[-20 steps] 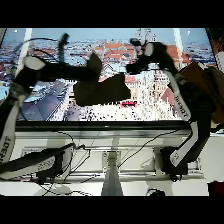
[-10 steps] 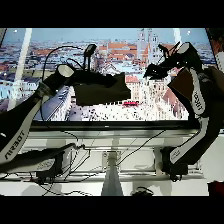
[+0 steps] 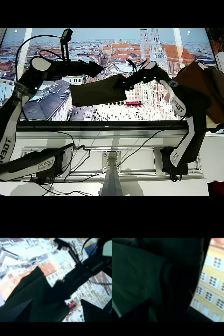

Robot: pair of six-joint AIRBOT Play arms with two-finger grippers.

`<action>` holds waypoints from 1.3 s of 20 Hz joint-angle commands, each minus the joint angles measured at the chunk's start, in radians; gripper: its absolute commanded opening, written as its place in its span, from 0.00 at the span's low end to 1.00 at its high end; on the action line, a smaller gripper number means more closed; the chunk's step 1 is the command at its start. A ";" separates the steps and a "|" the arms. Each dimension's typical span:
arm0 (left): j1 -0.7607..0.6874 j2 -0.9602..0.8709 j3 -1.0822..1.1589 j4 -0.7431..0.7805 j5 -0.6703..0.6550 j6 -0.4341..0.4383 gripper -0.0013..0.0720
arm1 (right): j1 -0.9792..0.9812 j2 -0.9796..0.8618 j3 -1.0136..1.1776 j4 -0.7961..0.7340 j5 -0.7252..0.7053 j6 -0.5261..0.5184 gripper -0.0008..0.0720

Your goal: Fold the clothes and pants, and hang the long-sleeved shirts on hangers.

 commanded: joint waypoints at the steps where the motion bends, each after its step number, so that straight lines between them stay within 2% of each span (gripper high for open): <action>1: 0.035 0.035 0.001 0.002 -0.001 0.016 0.95 | 0.087 -0.006 0.053 0.034 -0.031 -0.066 0.13; 2: 0.043 0.044 0.001 0.008 -0.002 0.023 0.94 | 0.087 0.000 0.085 0.002 -0.023 -0.066 0.05; 3: 0.051 0.057 0.001 0.019 -0.008 0.040 0.94 | 0.082 0.016 0.117 -0.038 -0.021 -0.064 0.05; 4: 0.060 0.078 0.001 0.045 -0.024 0.062 0.85 | 0.072 0.045 0.151 -0.095 -0.021 -0.045 0.05; 7: 0.087 0.172 0.001 0.169 -0.046 0.079 0.51 | 0.013 0.187 0.224 -0.309 -0.020 0.053 0.05; 8: 0.097 0.212 0.001 0.216 -0.046 0.079 0.32 | -0.017 0.247 0.235 -0.379 -0.019 0.097 0.05; 9: 0.104 0.248 0.001 0.247 -0.046 0.079 0.23 | -0.052 0.311 0.241 -0.442 -0.013 0.137 0.05; 12: 0.124 0.331 0.001 0.262 -0.046 0.079 0.23 | -0.201 0.513 0.248 -0.615 0.061 0.253 0.05; 15: 0.124 0.365 0.001 0.262 -0.046 0.079 0.23 | -0.401 0.695 0.247 -0.780 0.225 0.365 0.05; 20: 0.124 0.364 0.000 0.259 -0.045 0.079 0.23 | -0.788 0.908 0.247 -0.941 0.425 0.422 0.05; 24: 0.124 0.364 0.000 0.259 -0.045 0.079 0.23 | -1.050 0.943 0.242 -0.946 0.536 0.445 0.05; 25: 0.124 0.364 0.000 0.259 -0.045 0.079 0.23 | -1.079 0.943 0.232 -0.943 0.555 0.445 0.08; 26: 0.124 0.364 0.000 0.259 -0.045 0.079 0.23 | -1.093 0.943 0.220 -0.943 0.564 0.445 0.28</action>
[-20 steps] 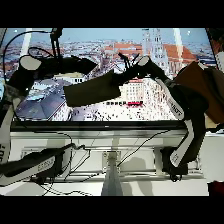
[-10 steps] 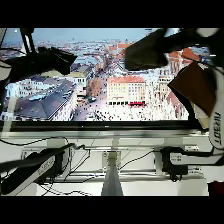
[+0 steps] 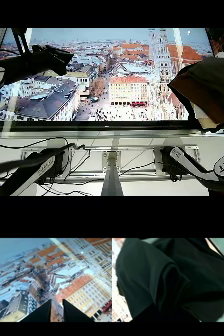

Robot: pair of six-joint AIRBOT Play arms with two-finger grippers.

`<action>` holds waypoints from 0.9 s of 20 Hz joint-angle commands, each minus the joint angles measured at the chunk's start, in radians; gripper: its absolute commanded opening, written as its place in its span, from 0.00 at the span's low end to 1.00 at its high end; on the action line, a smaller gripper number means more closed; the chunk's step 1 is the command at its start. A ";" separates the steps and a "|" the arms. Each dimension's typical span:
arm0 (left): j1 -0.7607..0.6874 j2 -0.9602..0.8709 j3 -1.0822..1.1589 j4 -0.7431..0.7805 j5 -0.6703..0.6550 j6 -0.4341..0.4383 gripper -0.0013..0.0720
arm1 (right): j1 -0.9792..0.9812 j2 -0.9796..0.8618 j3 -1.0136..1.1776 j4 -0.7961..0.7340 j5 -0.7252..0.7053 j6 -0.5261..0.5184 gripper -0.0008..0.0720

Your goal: Fold the clothes and pants, and hang the long-sleeved shirts on hangers.

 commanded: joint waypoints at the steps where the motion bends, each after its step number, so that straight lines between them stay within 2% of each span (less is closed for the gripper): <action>1: 0.001 0.002 0.000 0.001 0.000 0.000 0.23 | -0.123 0.023 -0.025 -0.023 0.085 0.017 0.74; 2: 0.001 0.002 0.000 0.001 0.000 0.000 0.23 | -0.123 0.023 -0.031 -0.002 0.090 0.017 0.96; 5: 0.001 0.002 0.000 0.001 0.000 0.000 0.23 | -0.114 0.023 -0.032 0.093 0.089 0.016 0.90; 7: 0.001 0.002 0.000 0.001 0.000 0.000 0.23 | -0.068 0.023 -0.032 0.139 0.083 -0.004 0.60; 9: 0.001 0.002 0.000 0.001 0.000 0.000 0.23 | 0.019 0.026 -0.032 0.156 0.065 -0.053 0.18; 10: 0.001 0.002 0.000 0.001 0.000 0.000 0.23 | 0.073 0.030 -0.032 0.156 0.058 -0.085 0.05; 12: 0.001 0.002 0.000 0.001 0.000 0.000 0.23 | 0.203 0.042 -0.032 0.154 0.039 -0.156 0.05; 14: 0.001 0.002 0.000 0.001 0.000 0.000 0.23 | 0.338 0.057 -0.032 0.142 0.011 -0.169 0.05; 18: 0.001 0.002 0.000 0.001 0.000 0.000 0.23 | 0.593 0.084 -0.031 0.021 -0.096 -0.057 0.05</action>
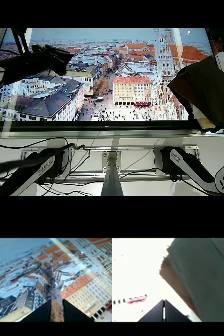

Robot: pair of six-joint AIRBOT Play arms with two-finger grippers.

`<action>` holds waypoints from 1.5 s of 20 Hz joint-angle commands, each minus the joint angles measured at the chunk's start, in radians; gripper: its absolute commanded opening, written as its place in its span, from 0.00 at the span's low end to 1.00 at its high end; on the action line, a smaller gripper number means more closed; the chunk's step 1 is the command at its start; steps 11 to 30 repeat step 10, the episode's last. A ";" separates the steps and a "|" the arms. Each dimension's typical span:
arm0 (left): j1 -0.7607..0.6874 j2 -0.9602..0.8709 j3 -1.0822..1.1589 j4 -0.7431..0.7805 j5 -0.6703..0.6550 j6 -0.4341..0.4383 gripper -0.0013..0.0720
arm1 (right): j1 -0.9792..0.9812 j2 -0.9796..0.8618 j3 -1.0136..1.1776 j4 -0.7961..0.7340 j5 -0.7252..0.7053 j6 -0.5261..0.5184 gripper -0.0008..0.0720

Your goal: Fold the clothes and pants, and hang the long-sleeved shirts on hangers.

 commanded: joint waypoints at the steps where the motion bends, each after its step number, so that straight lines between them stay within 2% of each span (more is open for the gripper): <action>1: 0.001 0.001 0.000 0.000 0.000 0.000 0.23 | 0.215 0.016 0.000 -0.117 -0.088 0.077 0.05; 4: 0.001 0.001 0.000 0.000 0.000 0.000 0.23 | 0.300 0.007 0.000 -0.185 -0.092 0.121 0.05; 30: 0.001 0.001 0.000 0.000 0.000 0.000 0.23 | 0.305 0.005 0.000 -0.167 -0.094 0.121 0.05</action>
